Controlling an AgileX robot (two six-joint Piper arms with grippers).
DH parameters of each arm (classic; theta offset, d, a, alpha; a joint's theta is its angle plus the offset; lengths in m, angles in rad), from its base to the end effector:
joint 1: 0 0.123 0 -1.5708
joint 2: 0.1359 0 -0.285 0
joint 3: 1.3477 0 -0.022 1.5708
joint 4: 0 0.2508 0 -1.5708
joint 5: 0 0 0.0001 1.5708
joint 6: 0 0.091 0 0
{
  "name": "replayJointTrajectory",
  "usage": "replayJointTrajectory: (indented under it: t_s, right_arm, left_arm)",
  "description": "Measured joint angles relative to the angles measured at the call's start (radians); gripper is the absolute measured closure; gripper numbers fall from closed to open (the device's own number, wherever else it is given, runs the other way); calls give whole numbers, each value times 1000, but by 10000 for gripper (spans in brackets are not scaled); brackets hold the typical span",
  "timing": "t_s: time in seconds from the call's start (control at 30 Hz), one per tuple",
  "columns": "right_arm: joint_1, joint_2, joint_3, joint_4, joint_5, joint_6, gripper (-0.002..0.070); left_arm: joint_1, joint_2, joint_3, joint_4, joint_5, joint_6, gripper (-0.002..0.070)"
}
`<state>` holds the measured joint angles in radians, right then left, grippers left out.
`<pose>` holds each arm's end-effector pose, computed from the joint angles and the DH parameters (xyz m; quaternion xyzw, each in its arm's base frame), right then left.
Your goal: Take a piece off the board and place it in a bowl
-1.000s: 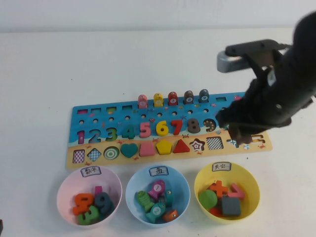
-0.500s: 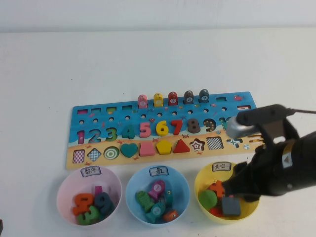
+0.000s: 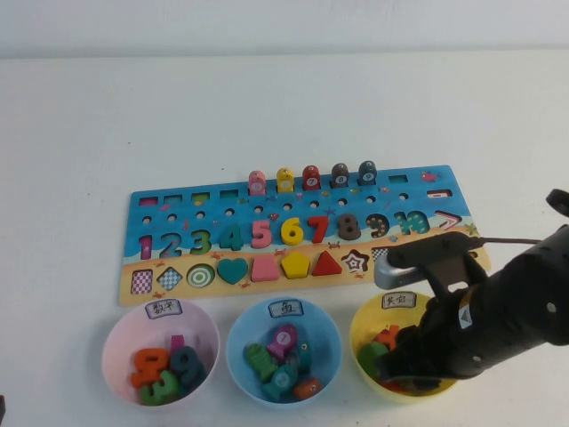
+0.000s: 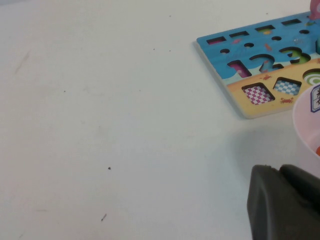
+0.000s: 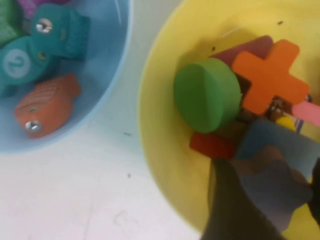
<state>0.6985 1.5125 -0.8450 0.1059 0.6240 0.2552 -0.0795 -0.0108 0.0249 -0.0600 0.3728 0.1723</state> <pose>0.2082 0.1822 0.2033 -0.1802 0.9659 0.1175 0.1441 0.0523 -0.0062 0.1719 0.0851 0.8000 0.0022 0.5939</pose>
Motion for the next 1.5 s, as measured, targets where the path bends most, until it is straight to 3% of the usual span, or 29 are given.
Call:
replayJointTrajectory:
  t_s: [0.13,0.33,0.5,0.6,0.7,0.77,0.87,1.17,1.5]
  right_arm:
    - [0,19,0,0,-31,3,381]
    - [0,19,-23,-2,-34,3,299]
    - [0,19,-62,-5,41,3,293]
    - [0,19,-80,-7,99,3,345]
    - [0,-12,-84,-7,134,3,458]
    - [0,-56,-84,-7,170,3,576]
    - [0,-148,-79,-7,200,3,657]
    - [0,-488,37,-14,266,-18,691]
    - [0,-676,312,-128,-2,-61,692]
  left_arm:
    - [0,0,0,0,0,0,678]
    - [0,0,0,0,0,0,678]
    - [0,0,0,0,0,0,678]
    - [0,0,0,0,0,0,678]
    - [0,0,0,0,0,0,678]
    - [0,0,0,0,0,0,678]
    - [0,0,0,0,0,0,678]
    - [0,0,0,0,0,0,678]
    - [0,0,0,0,0,0,678]
